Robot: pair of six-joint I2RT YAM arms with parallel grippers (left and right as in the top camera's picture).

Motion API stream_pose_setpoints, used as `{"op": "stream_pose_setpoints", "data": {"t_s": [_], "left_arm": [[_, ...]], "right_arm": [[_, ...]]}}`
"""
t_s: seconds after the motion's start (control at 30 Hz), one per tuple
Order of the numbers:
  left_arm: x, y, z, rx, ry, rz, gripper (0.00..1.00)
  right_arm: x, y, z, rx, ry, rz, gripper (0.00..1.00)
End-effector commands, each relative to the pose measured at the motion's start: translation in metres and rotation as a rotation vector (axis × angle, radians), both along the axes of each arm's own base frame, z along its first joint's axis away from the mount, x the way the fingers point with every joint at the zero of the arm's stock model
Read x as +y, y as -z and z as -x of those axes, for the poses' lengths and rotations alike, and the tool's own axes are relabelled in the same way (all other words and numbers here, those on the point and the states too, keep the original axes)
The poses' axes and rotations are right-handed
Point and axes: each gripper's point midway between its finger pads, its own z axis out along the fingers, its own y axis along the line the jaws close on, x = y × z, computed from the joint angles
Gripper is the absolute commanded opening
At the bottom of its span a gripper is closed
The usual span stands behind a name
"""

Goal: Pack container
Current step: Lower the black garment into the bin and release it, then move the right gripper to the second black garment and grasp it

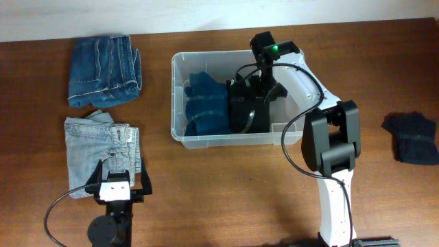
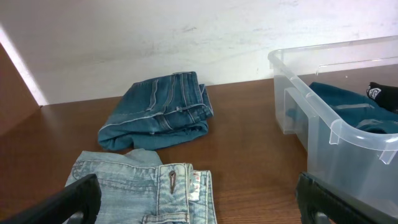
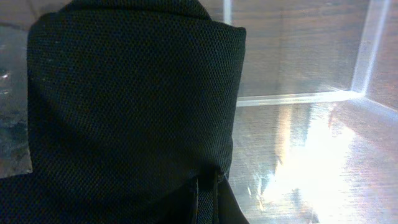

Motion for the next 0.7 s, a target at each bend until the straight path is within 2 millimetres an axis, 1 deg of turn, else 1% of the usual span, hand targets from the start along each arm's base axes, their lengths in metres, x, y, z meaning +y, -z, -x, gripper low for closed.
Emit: {"op": "stream_pose_setpoints", "data": {"t_s": [0.0, 0.03, 0.2, 0.23, 0.3, 0.33, 0.43, 0.47, 0.5, 0.53, 0.57, 0.63, 0.67], "left_arm": [[0.0, 0.001, 0.0, 0.001, -0.002, -0.016, 0.99], [0.0, 0.001, 0.0, 0.001, -0.002, -0.016, 0.99], [0.0, 0.001, 0.0, 0.001, -0.002, -0.016, 0.99], [0.0, 0.001, 0.0, 0.0, -0.002, -0.016, 0.99], [0.0, 0.001, 0.0, 0.001, -0.002, -0.016, 0.99], [0.0, 0.001, 0.0, 0.001, -0.002, -0.016, 0.99], [0.0, 0.001, 0.0, 0.001, -0.002, -0.016, 0.99], [0.0, 0.001, 0.0, 0.001, -0.002, -0.016, 0.99], [0.0, 0.001, 0.0, 0.001, -0.002, -0.016, 0.99], [0.0, 0.001, 0.0, 0.001, -0.002, -0.016, 0.99], [0.0, 0.001, 0.0, 0.001, -0.002, -0.016, 0.99], [0.0, 0.001, 0.0, 0.001, -0.002, -0.016, 0.99], [0.0, 0.001, 0.0, 0.001, -0.002, -0.016, 0.99]], "right_arm": [[0.015, 0.017, 0.007, 0.047, -0.087, -0.06, 0.04], [0.014, 0.017, 0.007, 0.046, -0.132, -0.053, 0.04], [0.014, 0.015, 0.009, 0.052, -0.145, -0.055, 0.04], [0.014, 0.011, 0.009, 0.051, -0.145, -0.055, 0.04], [0.011, -0.008, 0.007, 0.036, -0.14, -0.053, 0.04], [0.009, -0.027, 0.004, 0.015, -0.133, -0.058, 0.07], [0.004, -0.073, 0.0, -0.041, -0.124, -0.067, 0.16], [0.003, -0.083, 0.0, -0.053, -0.122, -0.069, 0.18], [-0.001, -0.111, 0.001, -0.084, -0.116, -0.074, 0.23], [-0.005, -0.128, 0.004, -0.099, -0.112, -0.075, 0.25], [-0.009, -0.146, 0.008, -0.116, -0.108, -0.075, 0.31], [-0.023, -0.173, 0.017, -0.135, -0.088, -0.048, 0.51], [-0.031, -0.186, 0.022, -0.142, -0.076, -0.032, 0.57]]}}
